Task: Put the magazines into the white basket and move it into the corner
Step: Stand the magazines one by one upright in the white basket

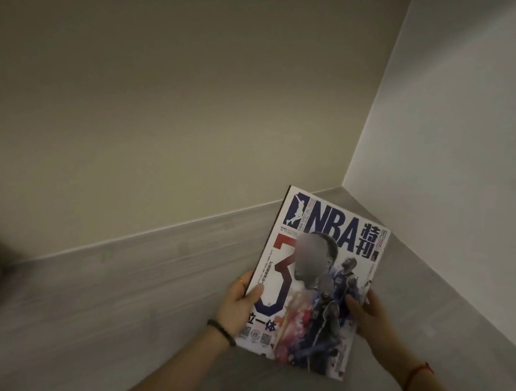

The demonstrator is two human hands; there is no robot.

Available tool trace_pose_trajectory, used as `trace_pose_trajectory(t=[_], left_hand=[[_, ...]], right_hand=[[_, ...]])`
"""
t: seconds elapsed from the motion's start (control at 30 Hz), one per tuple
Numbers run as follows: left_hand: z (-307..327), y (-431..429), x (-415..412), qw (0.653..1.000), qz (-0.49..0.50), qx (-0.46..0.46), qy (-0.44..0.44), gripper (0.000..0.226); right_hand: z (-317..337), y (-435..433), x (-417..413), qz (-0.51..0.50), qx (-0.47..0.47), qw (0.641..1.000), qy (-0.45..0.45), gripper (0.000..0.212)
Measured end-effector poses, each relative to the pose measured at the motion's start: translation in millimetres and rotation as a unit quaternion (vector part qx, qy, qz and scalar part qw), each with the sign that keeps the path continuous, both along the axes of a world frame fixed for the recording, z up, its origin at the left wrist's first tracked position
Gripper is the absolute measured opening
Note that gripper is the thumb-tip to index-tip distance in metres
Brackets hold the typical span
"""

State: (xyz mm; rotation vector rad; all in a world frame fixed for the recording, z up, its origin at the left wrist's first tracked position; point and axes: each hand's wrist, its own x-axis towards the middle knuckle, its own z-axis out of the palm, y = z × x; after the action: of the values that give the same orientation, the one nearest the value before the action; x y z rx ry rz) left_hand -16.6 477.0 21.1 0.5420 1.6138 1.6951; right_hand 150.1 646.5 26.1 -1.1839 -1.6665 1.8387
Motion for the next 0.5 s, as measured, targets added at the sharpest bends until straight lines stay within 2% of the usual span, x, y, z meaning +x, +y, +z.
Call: trace_pose_trajectory(t=[0.03,0.1,0.33,0.5], left_hand=[[6.7,-13.4,-9.5,1.000,0.016,0.010,0.014,0.028],[21.9,-44.2,-32.4,0.997,0.056,0.020,0.047,0.026],[75.5,-192.3,-124.3,0.961,0.238,-0.006,0.142,0.020],[113.0,-324.8,-180.5,0.928,0.318,-0.032,0.191,0.018]], right_hand=[[6.4,-5.6,-10.5,0.016,0.013,1.000,0.007,0.022],[20.4,-19.1,-35.5,0.056,0.064,0.996,0.016,0.020],[71.8,-123.7,-165.5,0.190,0.188,0.960,0.086,0.042],[110.1,-237.9,-252.8,0.236,0.269,0.926,0.124,0.024]])
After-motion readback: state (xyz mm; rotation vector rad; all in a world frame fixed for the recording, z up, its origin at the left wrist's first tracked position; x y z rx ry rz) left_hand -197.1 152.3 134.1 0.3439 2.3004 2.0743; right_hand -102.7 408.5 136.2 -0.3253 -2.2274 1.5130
